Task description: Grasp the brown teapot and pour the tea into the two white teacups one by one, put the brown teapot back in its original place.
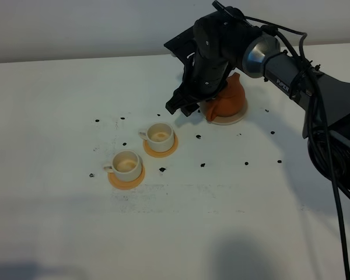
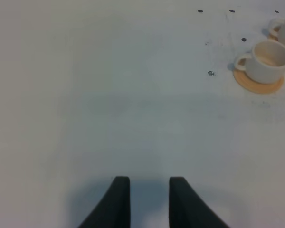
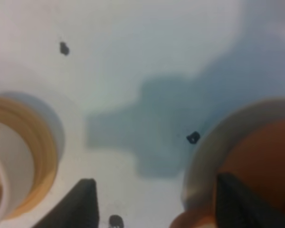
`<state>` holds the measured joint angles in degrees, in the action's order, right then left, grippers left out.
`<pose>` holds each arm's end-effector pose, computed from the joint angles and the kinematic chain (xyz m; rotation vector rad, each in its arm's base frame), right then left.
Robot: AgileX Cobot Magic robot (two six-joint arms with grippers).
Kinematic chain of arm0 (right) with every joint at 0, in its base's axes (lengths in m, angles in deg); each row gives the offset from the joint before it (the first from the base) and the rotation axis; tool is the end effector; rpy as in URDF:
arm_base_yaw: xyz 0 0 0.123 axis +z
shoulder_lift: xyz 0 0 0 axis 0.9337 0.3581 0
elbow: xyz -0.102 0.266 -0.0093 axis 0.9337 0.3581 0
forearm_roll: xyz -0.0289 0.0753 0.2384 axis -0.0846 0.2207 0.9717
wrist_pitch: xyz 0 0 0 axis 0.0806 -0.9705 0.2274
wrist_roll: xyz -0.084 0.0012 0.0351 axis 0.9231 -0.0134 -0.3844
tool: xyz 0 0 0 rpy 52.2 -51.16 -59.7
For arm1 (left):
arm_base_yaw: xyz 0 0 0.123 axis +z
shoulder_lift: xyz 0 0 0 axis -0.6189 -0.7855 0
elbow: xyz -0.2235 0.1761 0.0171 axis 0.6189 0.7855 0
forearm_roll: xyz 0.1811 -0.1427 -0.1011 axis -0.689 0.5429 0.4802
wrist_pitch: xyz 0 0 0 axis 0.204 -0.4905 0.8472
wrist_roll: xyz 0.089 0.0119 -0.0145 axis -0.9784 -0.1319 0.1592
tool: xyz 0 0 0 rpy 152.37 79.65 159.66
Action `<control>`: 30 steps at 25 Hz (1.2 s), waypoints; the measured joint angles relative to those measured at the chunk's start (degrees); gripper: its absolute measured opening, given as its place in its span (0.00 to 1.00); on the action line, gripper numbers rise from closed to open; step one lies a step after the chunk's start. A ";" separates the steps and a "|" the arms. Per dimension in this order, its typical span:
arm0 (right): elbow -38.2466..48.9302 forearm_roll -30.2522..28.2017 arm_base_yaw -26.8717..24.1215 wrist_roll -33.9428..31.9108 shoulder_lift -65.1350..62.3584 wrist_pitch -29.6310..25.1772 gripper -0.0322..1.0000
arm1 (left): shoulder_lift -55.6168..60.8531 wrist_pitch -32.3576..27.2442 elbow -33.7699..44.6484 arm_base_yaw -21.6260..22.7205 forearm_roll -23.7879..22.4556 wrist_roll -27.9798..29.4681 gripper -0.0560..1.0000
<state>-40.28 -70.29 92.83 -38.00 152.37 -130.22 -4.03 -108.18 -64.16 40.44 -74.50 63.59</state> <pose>0.4751 0.2159 0.1604 -0.7865 2.7903 0.1432 -0.0010 -0.0008 0.2648 -0.0333 2.0855 0.0170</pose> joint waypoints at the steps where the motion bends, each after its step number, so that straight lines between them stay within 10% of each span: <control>1: 0.00 0.30 0.05 0.15 -0.13 0.15 0.53 | 0.00 0.00 0.00 0.00 0.00 0.00 0.26; 22: -0.35 -3.52 2.11 -4.24 -18.72 1.84 0.53 | 0.00 0.00 0.00 0.00 0.00 0.00 0.26; 30: 22.03 -2.49 0.30 -6.83 -28.38 14.92 0.53 | 0.00 0.00 0.00 0.00 0.00 0.00 0.26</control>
<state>-18.25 -72.79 93.12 -44.83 123.99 -115.30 -4.03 -108.18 -64.16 40.44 -74.50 63.59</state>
